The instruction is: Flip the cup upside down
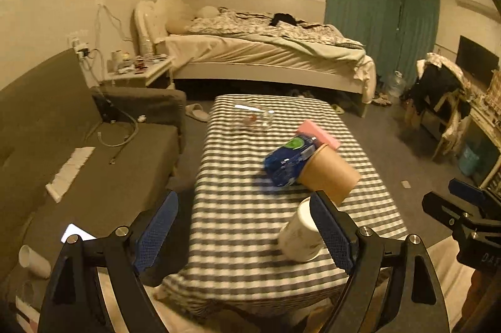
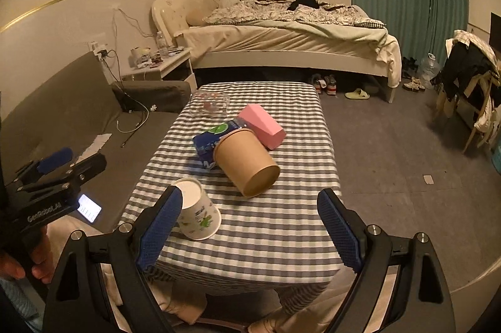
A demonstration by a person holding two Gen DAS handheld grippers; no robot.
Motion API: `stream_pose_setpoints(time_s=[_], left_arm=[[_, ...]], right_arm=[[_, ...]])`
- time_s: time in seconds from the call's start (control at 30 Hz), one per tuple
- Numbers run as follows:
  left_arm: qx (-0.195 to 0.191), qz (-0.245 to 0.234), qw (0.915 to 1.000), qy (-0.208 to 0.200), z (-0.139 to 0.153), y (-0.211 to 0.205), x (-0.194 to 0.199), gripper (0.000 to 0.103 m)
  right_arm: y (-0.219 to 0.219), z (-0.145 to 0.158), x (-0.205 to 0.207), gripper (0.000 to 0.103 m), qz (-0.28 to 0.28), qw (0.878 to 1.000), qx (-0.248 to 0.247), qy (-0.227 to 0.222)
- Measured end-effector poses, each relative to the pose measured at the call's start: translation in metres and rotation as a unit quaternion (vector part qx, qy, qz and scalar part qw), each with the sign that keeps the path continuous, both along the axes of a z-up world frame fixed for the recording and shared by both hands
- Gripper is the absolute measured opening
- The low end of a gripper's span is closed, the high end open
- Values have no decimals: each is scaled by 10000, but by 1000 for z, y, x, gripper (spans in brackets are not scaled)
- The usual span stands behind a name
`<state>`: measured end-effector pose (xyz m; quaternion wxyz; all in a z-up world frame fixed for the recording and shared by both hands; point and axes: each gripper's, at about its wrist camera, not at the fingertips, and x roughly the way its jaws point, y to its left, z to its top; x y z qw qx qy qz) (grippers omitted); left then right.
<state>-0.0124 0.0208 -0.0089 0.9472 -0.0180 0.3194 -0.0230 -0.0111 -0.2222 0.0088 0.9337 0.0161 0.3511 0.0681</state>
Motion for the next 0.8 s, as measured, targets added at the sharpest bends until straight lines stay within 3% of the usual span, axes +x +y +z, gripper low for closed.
stream_pose_setpoints(time_s=[0.17,0.3,0.57,0.8], left_arm=[[-13,27,9999,-135,-11,6,-15,89],[-144,22,9998,-139,-22,8,-26,99],[-86,-2,10000,11,-35,5,-28,100],[-18,-29,10000,59,-39,0,-29,100]], right_arm=[[7,-15,-3,88,-50,9999,-94,-36],[8,-30,-2,93,-211,9997,-156,-17],[9,-51,-1,103,-326,9990,-269,156],[8,-52,-4,103,-377,9988,-297,84]])
